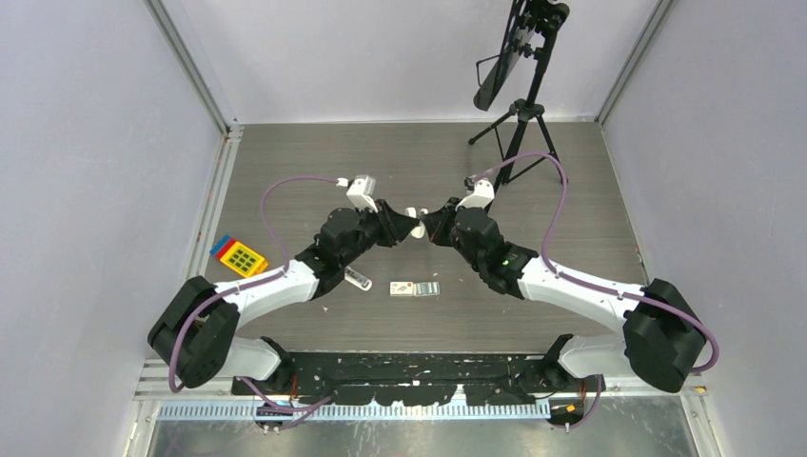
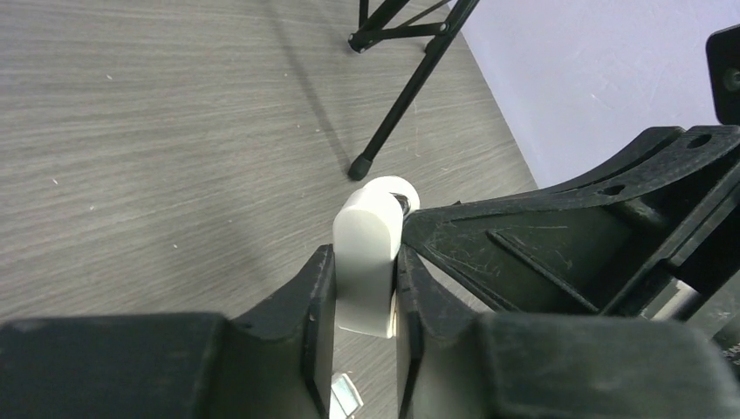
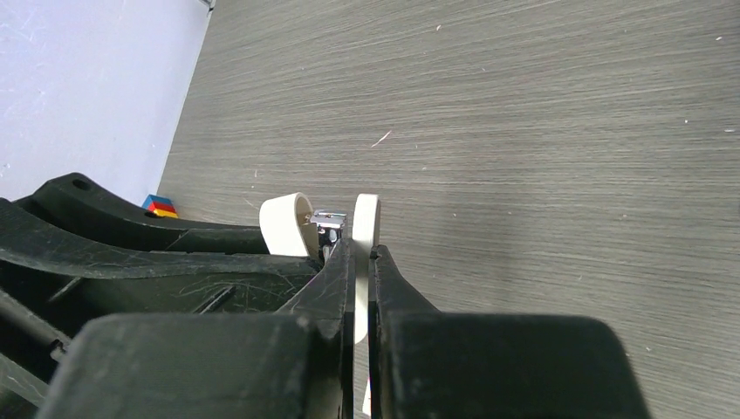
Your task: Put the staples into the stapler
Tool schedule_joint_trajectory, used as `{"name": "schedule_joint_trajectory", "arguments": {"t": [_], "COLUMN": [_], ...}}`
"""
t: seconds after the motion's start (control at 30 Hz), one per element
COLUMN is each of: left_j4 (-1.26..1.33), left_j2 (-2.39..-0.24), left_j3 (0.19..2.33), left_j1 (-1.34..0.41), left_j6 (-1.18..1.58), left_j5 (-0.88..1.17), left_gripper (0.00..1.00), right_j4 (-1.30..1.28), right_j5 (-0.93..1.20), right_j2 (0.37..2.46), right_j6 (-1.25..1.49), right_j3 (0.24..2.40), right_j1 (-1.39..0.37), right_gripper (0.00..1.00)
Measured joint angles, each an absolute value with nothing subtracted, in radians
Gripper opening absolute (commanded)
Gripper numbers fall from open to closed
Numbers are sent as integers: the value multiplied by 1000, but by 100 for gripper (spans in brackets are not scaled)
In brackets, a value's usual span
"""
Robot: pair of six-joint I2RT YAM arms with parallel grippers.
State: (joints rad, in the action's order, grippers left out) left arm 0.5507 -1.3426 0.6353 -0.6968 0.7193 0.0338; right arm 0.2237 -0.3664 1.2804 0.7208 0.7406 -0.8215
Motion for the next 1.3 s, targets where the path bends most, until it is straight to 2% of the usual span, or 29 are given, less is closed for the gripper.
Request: {"name": "schedule_joint_trajectory", "arguments": {"t": [0.07,0.13,0.23,0.27,0.33,0.5,0.7,0.97,1.13,1.3], "left_j4": [550,550,548,548,545,493,327,80,-75,-141], "left_j2": [-1343,-1343,-1342,-1340,-1330,-1268,-1205,-1140,-1139,-1132], "left_j3": [636,636,636,636,636,639,690,743,799,826], "left_j1": [-698,-698,-698,-699,-701,-697,-698,-698,-698,-698], "left_j6": [710,693,652,633,583,424,215,-47,-168,-218], "left_j5": [33,35,48,56,71,154,364,660,786,855], "left_gripper": [0,0,0,0,0,0,0,0,0,0], "right_j4": [239,268,307,319,329,369,348,47,-86,-138], "right_j5": [-365,-360,-341,-331,-311,-246,-117,222,342,419], "right_j2": [1280,1280,1269,1259,1229,1111,933,672,686,805], "right_j6": [717,708,683,665,622,477,238,-101,-194,-236], "right_j3": [733,717,690,677,655,595,511,525,577,625], "right_j1": [-821,-821,-821,-821,-821,-823,-822,-823,-823,-823], "right_gripper": [2,8,27,40,58,70,73,72,68,65]}}
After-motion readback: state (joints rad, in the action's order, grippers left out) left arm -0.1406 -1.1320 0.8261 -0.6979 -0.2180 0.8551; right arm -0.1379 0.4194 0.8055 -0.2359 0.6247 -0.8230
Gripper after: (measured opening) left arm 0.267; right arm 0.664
